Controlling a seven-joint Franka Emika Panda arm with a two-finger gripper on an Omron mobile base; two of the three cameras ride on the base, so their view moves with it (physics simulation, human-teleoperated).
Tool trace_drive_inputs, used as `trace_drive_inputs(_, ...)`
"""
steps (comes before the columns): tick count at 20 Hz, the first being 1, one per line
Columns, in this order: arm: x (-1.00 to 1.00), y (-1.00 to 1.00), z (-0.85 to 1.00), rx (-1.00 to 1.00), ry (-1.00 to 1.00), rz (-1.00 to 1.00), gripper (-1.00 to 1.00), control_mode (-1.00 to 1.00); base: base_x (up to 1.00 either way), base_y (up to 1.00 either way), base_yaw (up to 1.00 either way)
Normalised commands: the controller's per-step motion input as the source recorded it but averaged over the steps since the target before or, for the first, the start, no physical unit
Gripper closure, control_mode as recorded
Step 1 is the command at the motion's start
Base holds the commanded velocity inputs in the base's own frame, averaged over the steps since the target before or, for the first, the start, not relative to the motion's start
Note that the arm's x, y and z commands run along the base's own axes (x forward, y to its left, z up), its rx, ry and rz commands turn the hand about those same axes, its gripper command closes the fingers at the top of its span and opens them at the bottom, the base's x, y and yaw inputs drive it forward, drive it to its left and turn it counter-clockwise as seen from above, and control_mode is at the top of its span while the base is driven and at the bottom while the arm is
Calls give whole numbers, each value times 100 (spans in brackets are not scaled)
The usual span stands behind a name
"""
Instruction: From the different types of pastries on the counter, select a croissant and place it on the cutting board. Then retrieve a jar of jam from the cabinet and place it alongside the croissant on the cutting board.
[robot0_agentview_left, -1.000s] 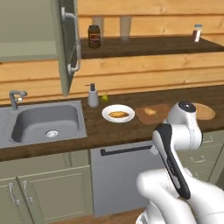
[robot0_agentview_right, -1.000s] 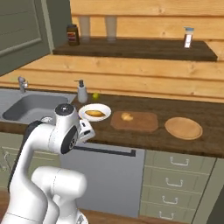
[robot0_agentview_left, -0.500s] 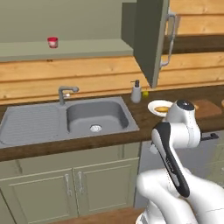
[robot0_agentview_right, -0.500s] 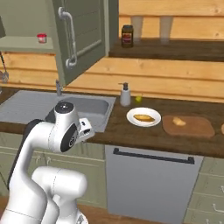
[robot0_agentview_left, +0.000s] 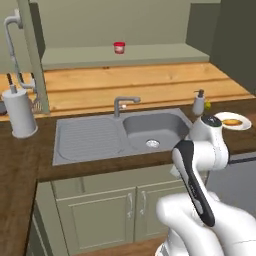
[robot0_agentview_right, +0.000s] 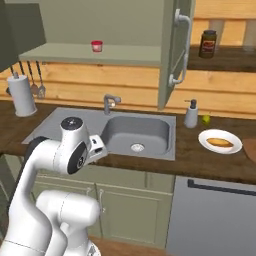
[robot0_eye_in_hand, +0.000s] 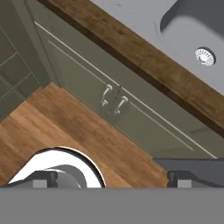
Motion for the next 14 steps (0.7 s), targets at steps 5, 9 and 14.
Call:
trace_drive_inputs(5,0,0,0,0,0,0,-100,100,100,-17,1)
trace_drive_inputs(9,0,0,0,0,0,0,-100,100,70,8,0)
trace_drive_inputs(14,0,0,0,0,0,0,-100,100,46,7,0)
